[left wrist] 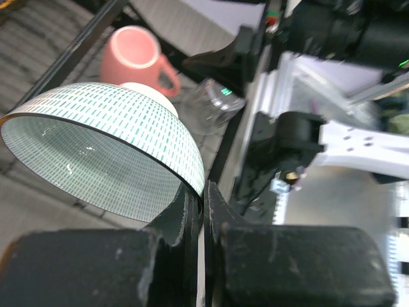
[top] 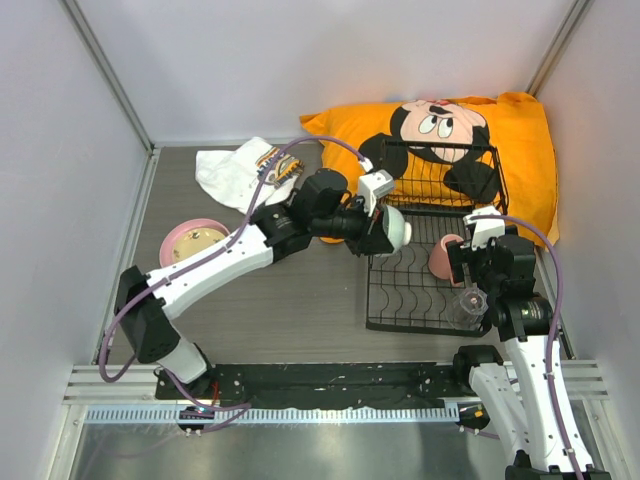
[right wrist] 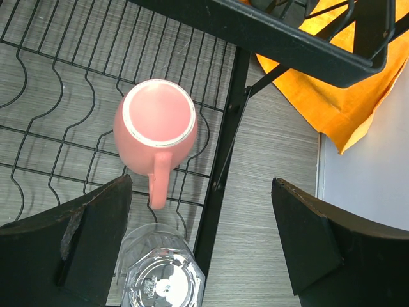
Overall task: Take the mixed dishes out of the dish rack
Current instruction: Pick up the bowl from the dish rack, then place the bowl at the center of the board.
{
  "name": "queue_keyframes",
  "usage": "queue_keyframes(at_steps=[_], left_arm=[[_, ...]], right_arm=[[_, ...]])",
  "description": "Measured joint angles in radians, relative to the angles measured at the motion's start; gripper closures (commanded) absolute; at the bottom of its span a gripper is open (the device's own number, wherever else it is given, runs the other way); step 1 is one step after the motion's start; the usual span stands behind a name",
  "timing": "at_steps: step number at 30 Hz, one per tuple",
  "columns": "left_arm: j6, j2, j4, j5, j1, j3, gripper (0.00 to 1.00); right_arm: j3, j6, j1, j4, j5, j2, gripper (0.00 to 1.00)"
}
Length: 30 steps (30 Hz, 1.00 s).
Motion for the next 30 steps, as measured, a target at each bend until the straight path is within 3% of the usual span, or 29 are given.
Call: queue_keyframes(at_steps=[21,30], left_arm=[[0.523,-0.18,-0.443,-0.482,0.107,-0.018,1.0],[0.761,-0.203,-0.599,-0.58,0.265,-0.098,1.0]], right_arm=[[0.0,-0.008,0.0,-0.006,-0.034,-0.015,0.07],[0.0,-0.017,0.0,-0.007,-0.045,-0.016,0.07]])
